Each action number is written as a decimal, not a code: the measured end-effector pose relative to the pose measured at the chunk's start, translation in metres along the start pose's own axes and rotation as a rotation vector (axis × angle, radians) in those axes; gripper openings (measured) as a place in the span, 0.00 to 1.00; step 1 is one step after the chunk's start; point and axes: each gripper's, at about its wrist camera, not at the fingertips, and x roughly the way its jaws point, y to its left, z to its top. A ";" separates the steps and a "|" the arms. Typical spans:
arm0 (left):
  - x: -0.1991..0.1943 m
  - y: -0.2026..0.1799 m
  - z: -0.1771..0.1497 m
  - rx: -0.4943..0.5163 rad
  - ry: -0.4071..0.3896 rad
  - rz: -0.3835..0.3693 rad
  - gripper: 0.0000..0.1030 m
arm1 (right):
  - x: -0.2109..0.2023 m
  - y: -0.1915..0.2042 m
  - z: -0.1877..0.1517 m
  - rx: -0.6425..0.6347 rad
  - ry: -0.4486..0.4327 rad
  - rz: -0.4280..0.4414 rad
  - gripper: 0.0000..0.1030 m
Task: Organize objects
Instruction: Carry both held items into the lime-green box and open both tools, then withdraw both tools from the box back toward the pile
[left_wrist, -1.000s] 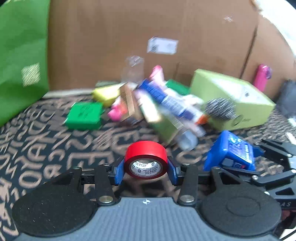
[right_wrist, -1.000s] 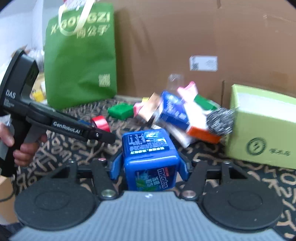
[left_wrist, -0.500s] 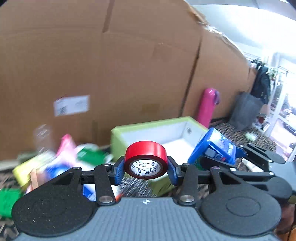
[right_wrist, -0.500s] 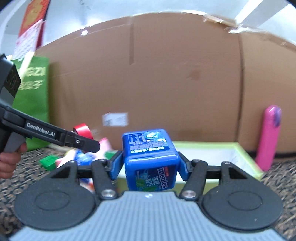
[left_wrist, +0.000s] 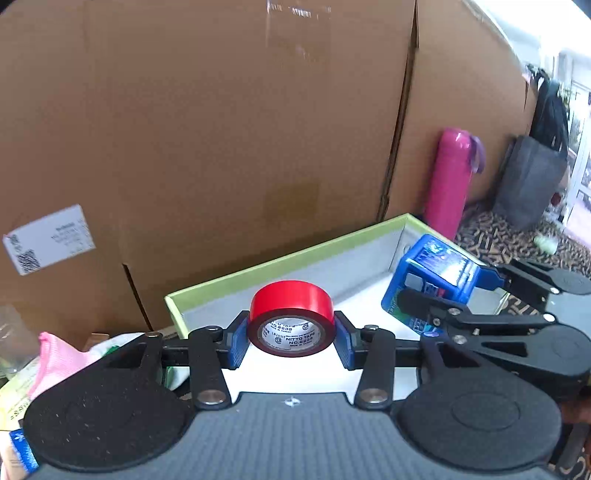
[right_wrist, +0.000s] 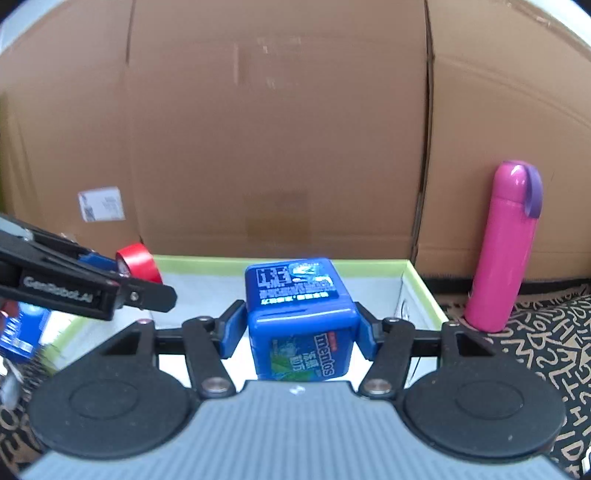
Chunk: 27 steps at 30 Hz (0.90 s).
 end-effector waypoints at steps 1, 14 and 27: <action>0.003 0.000 -0.001 0.002 0.005 -0.001 0.47 | 0.006 0.000 -0.002 -0.006 0.013 -0.003 0.58; -0.067 0.009 -0.022 -0.034 -0.135 0.029 0.90 | -0.033 0.028 -0.006 -0.041 -0.096 -0.052 1.00; -0.158 0.046 -0.110 -0.228 -0.162 0.127 0.93 | -0.099 0.117 -0.069 -0.048 -0.050 0.217 0.79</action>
